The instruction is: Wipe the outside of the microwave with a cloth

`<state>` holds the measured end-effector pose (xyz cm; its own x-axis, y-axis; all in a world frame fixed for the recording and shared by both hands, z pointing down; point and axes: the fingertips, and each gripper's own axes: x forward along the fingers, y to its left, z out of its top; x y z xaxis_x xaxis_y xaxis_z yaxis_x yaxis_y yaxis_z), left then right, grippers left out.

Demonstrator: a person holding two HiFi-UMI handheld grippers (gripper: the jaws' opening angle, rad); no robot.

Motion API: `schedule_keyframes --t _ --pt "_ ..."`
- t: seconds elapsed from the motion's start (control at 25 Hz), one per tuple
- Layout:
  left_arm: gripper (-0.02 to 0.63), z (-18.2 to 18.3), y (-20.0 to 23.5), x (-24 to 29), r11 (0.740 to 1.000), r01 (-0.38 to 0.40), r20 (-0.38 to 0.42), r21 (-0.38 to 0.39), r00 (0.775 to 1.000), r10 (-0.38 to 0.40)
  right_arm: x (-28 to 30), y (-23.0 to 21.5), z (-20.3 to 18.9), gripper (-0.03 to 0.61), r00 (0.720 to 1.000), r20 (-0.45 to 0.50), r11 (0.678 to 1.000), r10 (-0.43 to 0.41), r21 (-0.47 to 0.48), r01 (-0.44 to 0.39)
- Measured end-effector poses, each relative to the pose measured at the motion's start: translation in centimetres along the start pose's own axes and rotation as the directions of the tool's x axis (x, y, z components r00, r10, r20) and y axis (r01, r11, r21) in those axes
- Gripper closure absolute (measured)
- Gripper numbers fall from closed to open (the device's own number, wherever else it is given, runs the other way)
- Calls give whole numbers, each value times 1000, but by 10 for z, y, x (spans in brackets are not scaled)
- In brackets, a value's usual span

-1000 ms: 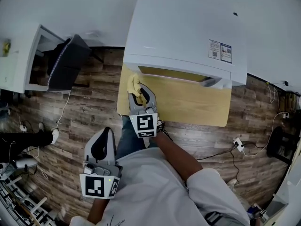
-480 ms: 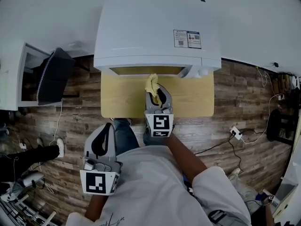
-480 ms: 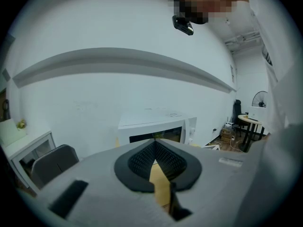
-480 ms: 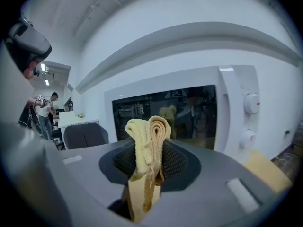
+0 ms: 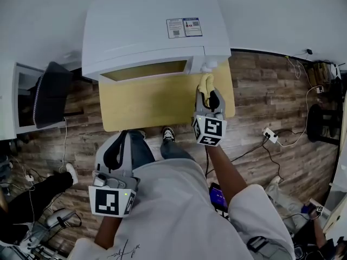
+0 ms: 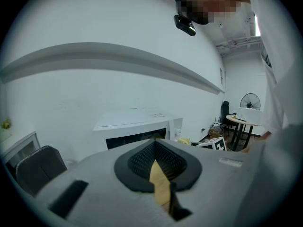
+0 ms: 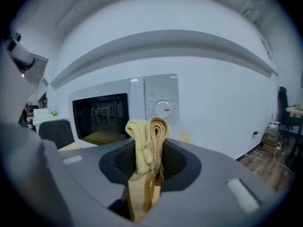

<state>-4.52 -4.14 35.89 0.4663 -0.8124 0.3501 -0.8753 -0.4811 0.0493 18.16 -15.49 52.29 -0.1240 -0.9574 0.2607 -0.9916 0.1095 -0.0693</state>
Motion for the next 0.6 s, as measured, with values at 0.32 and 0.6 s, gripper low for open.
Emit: schedule_keyframes --t 0.32,0.6 --pt "621 -7 -5 -6 1000 -19 -20 -1 1000 19 17 -63 8 456 998 0 993 -69 -99 68" --pt "621 -9 -11 -8 1000 -25 -27 1 999 25 31 -67 7 457 998 -18 983 -52 -178 48"
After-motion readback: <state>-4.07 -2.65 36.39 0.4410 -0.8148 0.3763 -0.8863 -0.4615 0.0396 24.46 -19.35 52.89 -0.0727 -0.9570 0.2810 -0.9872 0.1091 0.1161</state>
